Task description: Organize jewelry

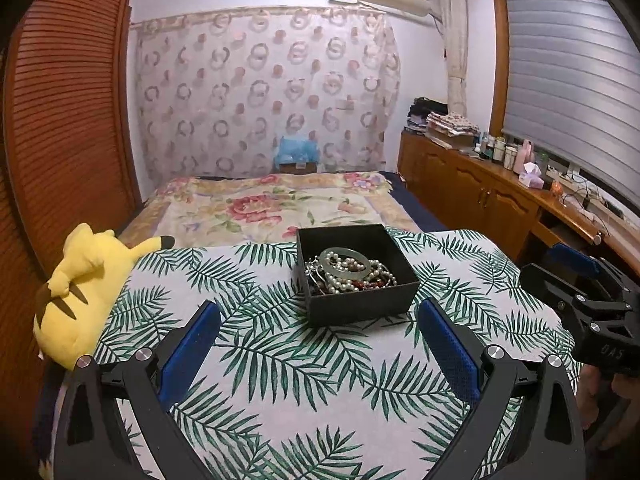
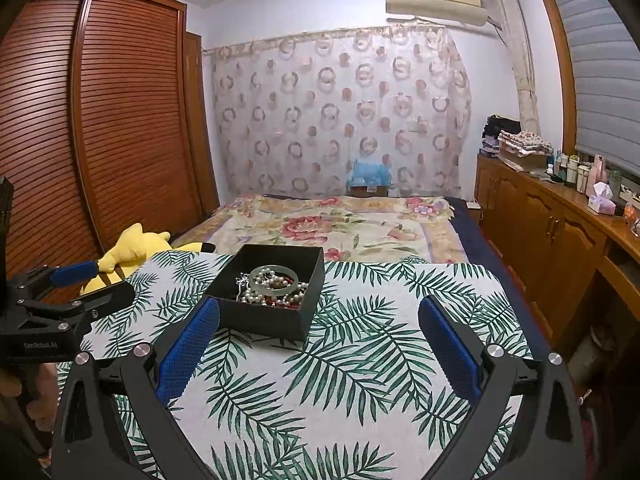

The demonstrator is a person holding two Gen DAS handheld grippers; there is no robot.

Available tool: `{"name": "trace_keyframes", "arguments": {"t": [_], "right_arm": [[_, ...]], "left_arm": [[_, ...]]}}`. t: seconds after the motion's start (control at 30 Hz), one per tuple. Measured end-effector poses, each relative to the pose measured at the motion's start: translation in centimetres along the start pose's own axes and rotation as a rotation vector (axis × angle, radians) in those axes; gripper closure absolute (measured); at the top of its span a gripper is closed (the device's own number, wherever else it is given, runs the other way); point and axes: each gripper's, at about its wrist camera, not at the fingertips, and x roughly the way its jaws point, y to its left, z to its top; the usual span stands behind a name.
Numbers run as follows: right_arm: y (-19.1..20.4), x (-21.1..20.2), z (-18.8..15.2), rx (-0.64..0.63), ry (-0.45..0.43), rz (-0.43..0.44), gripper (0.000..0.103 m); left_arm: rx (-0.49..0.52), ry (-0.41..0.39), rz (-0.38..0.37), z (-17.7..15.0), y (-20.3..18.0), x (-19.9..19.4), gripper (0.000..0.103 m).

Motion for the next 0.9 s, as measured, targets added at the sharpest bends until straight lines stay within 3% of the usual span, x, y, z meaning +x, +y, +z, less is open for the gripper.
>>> {"name": "trace_keyframes", "arguments": {"t": [0.9], "right_arm": [[0.16, -0.22, -0.15, -0.002, 0.001, 0.001, 0.003]], "left_arm": [[0.001, 0.002, 0.003, -0.31, 0.13, -0.37, 0.008]]}}
